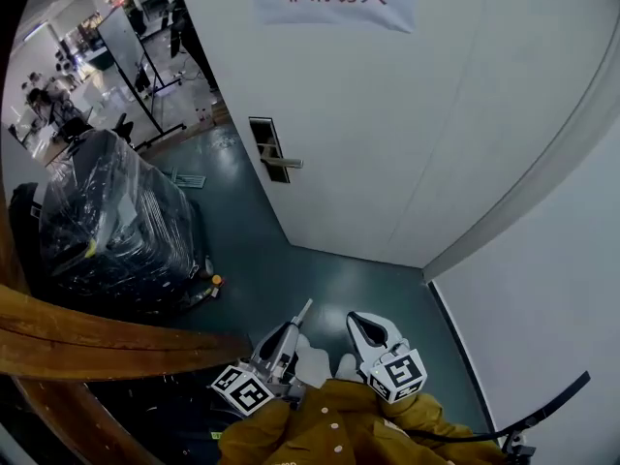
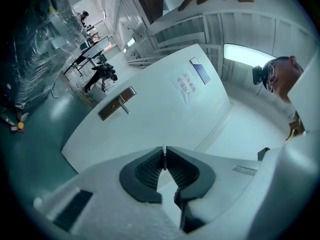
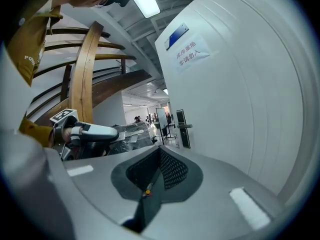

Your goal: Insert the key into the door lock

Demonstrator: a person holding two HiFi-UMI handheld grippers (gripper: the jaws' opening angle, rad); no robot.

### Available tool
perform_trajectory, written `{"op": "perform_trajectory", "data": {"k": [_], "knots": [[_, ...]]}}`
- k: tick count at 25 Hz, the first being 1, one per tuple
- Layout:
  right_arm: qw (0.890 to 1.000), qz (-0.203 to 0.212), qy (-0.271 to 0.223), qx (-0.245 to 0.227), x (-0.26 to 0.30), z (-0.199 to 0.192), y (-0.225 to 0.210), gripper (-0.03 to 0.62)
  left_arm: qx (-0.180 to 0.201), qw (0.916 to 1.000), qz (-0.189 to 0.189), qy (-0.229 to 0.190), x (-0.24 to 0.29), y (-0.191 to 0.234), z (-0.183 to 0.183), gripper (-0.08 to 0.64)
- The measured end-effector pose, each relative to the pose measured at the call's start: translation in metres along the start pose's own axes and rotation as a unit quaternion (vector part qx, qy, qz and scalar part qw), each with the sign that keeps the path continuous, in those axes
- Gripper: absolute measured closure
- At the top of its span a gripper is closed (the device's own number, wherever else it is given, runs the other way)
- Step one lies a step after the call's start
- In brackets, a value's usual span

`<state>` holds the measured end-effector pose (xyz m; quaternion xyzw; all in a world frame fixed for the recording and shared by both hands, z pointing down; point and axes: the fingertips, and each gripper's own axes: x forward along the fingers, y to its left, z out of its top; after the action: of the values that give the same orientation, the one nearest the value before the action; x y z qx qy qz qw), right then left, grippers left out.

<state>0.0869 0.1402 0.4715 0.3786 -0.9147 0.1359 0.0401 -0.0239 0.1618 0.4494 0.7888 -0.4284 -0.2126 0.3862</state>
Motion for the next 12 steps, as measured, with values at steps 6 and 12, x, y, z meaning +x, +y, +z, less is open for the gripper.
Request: {"op": "perform_trajectory", "data": {"k": [6,12], "knots": [[1.0,0.006,0.007,-0.003,0.07,0.012,-0.032,0.586,-0.022,0.9995,0.017,-0.012,0.04,0.055,0.045,0.534],[1.0,-0.004,0.009,-0.003,0.163,0.039,-0.063,0.587,-0.036,0.9989,0.028,0.006,0.086,0.124,0.109,0.534]]}}
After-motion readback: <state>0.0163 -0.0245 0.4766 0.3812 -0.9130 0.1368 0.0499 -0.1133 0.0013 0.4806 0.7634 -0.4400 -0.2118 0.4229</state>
